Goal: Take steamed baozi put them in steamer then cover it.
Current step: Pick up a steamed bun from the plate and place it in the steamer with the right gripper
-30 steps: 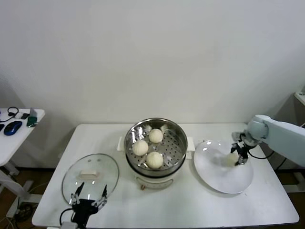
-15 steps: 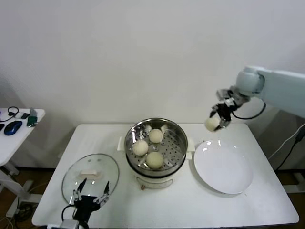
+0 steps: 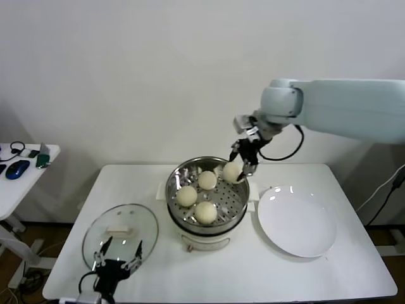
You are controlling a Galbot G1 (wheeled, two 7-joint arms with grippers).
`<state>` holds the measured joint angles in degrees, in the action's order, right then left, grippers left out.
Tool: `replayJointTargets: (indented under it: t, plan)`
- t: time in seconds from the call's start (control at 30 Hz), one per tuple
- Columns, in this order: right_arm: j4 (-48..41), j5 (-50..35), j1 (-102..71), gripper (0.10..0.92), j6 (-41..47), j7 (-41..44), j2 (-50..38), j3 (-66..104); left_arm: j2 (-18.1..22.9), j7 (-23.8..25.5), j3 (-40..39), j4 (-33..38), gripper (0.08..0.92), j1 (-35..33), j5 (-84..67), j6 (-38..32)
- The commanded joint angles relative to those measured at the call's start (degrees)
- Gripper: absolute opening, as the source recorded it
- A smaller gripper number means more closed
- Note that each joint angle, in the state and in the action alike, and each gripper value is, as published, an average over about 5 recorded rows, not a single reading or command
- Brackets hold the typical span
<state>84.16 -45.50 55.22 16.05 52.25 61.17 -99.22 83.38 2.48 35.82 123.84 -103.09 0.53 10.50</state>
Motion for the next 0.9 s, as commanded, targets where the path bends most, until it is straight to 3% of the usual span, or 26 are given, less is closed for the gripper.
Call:
replayJointTargets:
  t: [0.03, 0.77, 0.9]
  plan:
    - [-1.84, 4.25, -10.03, 0.662, 2.05, -3.59, 4.82, -0.06, -0.15, -0.01, 0.26, -0.18, 0.823, -0.10, -0.27, -0.07]
    - [-8.08, 7.07, -13.66, 0.663, 1.43, -4.56, 5.94, 1.89, 0.08, -0.02, 0.31, -0.17, 0.823, 0.18, -0.11, -0.07]
    - [-7.65, 5.37, -11.57, 0.709, 0.21, -3.51, 5.26, 1.81, 0.13, -0.02, 0.28, 0.04, 0.823, 0.12, 0.00, -0.05]
